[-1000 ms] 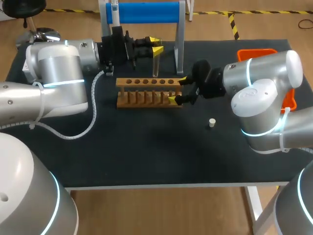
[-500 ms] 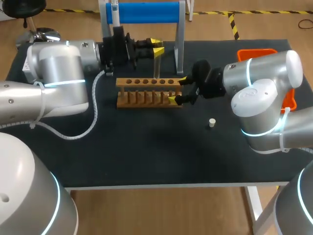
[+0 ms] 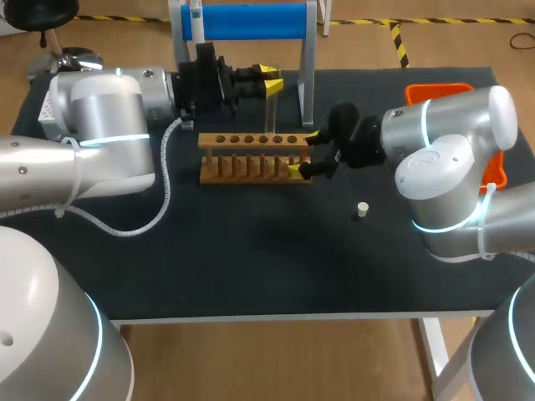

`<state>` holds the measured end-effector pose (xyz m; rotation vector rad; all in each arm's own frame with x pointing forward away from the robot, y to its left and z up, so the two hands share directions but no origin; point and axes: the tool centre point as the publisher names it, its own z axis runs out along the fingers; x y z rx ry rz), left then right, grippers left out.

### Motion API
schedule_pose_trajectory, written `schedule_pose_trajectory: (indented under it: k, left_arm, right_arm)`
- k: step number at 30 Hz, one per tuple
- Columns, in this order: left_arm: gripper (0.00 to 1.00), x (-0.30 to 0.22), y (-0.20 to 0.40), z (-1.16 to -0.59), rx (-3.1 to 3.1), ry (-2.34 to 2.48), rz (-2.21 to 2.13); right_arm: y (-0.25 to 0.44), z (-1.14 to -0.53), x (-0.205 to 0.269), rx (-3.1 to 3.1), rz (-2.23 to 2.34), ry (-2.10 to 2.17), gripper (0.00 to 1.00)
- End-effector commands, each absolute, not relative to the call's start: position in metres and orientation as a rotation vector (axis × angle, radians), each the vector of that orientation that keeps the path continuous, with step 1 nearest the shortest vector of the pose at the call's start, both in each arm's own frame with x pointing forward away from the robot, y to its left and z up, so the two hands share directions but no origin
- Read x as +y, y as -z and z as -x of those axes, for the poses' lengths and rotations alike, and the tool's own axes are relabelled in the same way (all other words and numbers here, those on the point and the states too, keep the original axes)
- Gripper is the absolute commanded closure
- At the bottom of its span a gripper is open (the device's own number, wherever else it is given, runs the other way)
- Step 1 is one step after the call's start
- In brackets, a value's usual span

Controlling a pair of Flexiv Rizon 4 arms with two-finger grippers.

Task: Invert the test tube, pick up the pipette, mount the tip to pipette, aspirate from beaker and dispense into the tube, eject the tip, return the pipette, and cap with the stopper.

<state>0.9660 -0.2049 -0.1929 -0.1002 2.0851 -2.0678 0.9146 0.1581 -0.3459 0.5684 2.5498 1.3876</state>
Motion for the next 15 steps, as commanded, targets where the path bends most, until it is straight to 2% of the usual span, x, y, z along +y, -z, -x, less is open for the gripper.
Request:
schedule_pose_trajectory:
  k: [1,15]
  left_arm:
    - [1.0,-0.207,0.197,-0.972,2.089,2.073,0.099]
    - [1.0,-0.201,0.211,-0.979,2.105,2.067,0.138]
  right_arm:
    - [0.346,-0.915,0.157,2.55,-0.567,-1.391,0.0]
    - [0.346,-0.915,0.157,2.55,-0.567,-1.391,0.0]
